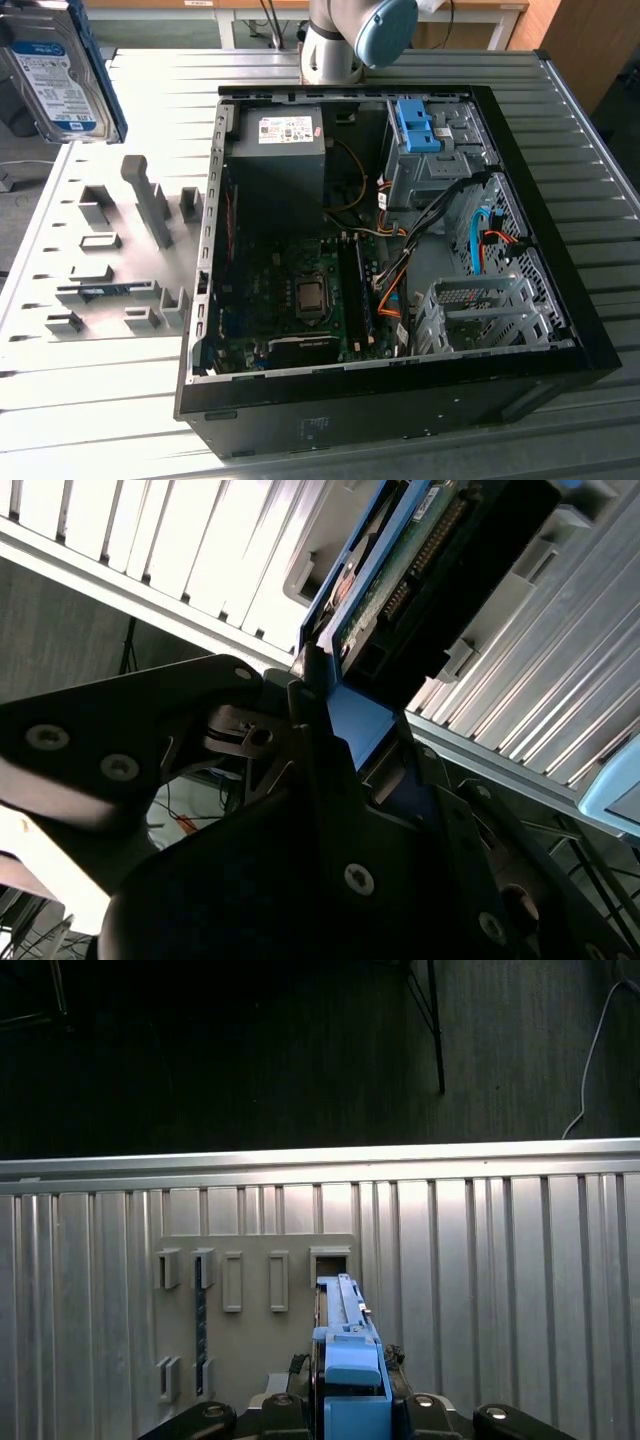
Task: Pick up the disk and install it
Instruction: 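Pick up the disk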
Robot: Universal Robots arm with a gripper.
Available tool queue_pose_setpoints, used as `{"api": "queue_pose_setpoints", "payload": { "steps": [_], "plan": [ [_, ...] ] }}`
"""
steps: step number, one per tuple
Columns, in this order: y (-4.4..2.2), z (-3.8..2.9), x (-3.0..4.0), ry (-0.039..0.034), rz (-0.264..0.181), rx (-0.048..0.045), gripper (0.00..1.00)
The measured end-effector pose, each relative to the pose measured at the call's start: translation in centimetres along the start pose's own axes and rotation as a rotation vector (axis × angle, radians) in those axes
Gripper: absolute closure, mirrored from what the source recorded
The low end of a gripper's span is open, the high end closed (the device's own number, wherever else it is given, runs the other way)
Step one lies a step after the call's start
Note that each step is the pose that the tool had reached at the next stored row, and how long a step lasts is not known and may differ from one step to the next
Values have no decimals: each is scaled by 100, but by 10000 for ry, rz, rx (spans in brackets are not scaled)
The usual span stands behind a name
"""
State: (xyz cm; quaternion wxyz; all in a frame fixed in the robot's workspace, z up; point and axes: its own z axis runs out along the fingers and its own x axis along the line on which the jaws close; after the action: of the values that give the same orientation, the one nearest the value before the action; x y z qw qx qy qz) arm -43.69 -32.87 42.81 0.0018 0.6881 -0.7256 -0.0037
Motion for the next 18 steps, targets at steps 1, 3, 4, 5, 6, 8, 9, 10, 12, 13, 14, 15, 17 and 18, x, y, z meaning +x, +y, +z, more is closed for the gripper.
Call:
{"api": "queue_pose_setpoints", "payload": {
  "steps": [1, 3, 4, 5, 6, 8, 9, 10, 12, 13, 14, 15, 17, 18],
  "plan": [
    [0, -16, 0, 0, 0, 0, 63],
    [0, -52, 0, 0, 0, 0, 63],
    [0, -72, 0, 1, 0, 0, 63],
    [1, -92, 0, 0, 0, 0, 63],
    [1, -112, 0, 0, 0, 0, 63],
    [1, -159, 0, 0, 0, 1, 63],
    [1, -180, 0, 0, -1, 2, 63],
    [2, -201, 0, 0, 0, 1, 63],
    [2, -240, 0, 0, 0, 0, 63],
    [2, -258, -1, 0, 0, 1, 63],
    [2, -276, -1, 0, 0, 1, 63],
    [2, -295, -1, 0, 0, 1, 63],
    [3, -330, -1, 0, -1, 3, 63],
    [3, -347, -1, 0, -1, 2, 63]
  ]
}}
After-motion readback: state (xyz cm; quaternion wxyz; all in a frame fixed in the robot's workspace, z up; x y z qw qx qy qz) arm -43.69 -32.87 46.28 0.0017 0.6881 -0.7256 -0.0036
